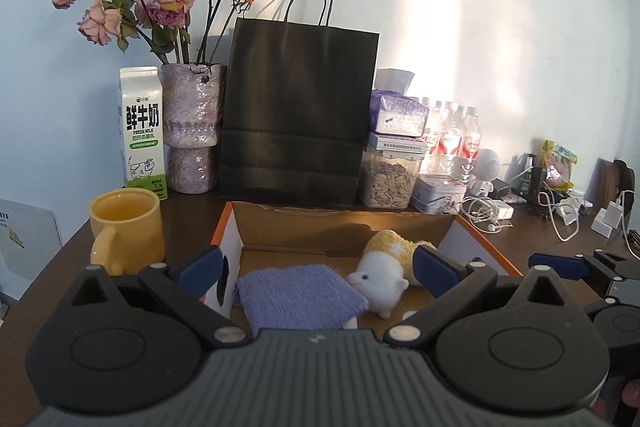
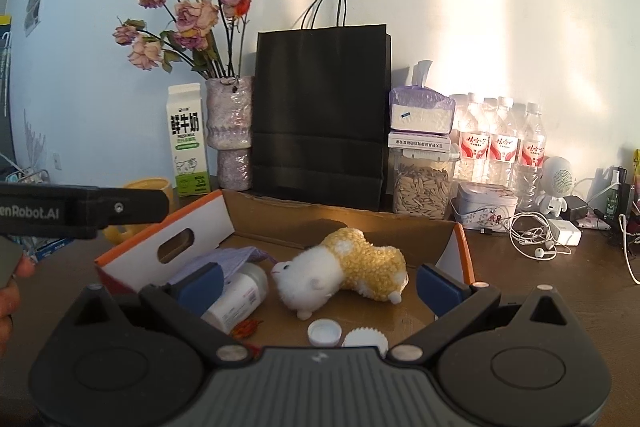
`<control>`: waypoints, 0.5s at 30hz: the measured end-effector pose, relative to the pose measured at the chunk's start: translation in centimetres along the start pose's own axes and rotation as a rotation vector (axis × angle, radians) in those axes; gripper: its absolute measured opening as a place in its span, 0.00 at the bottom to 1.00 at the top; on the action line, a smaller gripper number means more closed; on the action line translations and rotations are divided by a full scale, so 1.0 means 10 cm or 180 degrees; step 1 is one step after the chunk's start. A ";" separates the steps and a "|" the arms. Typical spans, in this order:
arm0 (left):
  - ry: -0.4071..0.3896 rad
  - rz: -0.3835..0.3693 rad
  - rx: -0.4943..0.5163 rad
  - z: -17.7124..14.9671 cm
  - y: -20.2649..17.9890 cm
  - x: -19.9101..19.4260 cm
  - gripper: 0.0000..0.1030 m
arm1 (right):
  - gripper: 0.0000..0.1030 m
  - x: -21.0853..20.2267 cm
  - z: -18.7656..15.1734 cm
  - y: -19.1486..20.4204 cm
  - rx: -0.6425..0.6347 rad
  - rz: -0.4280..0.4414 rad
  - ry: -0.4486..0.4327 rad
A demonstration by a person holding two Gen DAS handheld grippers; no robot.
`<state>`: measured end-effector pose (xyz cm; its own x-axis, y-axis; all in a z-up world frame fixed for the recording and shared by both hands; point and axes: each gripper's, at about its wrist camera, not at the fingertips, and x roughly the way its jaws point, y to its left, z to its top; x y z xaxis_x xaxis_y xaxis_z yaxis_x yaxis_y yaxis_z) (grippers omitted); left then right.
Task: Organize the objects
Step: 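Withdraw both grippers from the cardboard box toward the item pile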
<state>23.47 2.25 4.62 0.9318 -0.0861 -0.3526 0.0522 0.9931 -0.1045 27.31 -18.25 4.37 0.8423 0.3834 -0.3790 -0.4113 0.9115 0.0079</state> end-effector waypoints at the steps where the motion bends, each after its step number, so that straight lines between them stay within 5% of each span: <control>1: 0.0002 -0.0002 0.0003 -0.01 -0.01 -0.05 1.00 | 1.00 -0.05 -0.01 0.00 0.0007 0.0030 0.0006; 15: 0.0151 0.0077 0.0002 -0.31 0.04 -0.69 1.00 | 1.00 -0.69 -0.40 0.23 -0.0107 0.0150 0.0118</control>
<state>15.97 3.00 4.08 0.9147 -0.0656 -0.3988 0.0299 0.9950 -0.0949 19.14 -19.42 3.34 0.8085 0.4193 -0.4129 -0.4622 0.8868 -0.0045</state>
